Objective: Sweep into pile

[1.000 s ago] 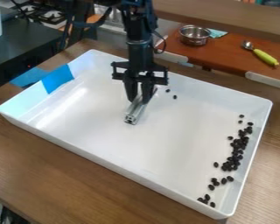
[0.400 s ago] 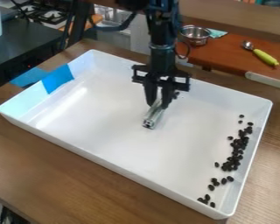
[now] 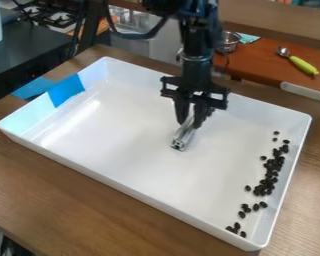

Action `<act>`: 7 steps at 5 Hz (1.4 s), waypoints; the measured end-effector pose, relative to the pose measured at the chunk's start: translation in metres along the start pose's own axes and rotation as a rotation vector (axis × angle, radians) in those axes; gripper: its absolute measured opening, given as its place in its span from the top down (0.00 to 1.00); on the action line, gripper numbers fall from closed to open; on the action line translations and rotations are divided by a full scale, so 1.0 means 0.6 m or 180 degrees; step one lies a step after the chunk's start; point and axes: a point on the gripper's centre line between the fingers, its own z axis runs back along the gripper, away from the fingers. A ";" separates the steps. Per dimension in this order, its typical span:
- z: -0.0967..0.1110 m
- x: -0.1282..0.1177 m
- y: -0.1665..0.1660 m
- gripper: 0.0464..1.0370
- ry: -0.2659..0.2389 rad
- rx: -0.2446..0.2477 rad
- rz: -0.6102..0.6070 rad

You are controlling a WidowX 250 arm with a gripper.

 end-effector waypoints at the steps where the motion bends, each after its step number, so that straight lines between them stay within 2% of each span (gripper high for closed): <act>1: -0.003 -0.008 -0.042 0.72 0.0025 -0.0029 -0.0127; 4: -0.008 -0.016 -0.116 0.72 0.0129 -0.0108 -0.0322; 5: -0.004 -0.023 -0.100 0.72 0.0109 -0.0174 -0.0329; 6: 0.015 -0.025 -0.044 0.72 0.0101 -0.0299 -0.0184; 7: 0.058 -0.016 0.042 0.72 -0.0084 -0.0421 0.0056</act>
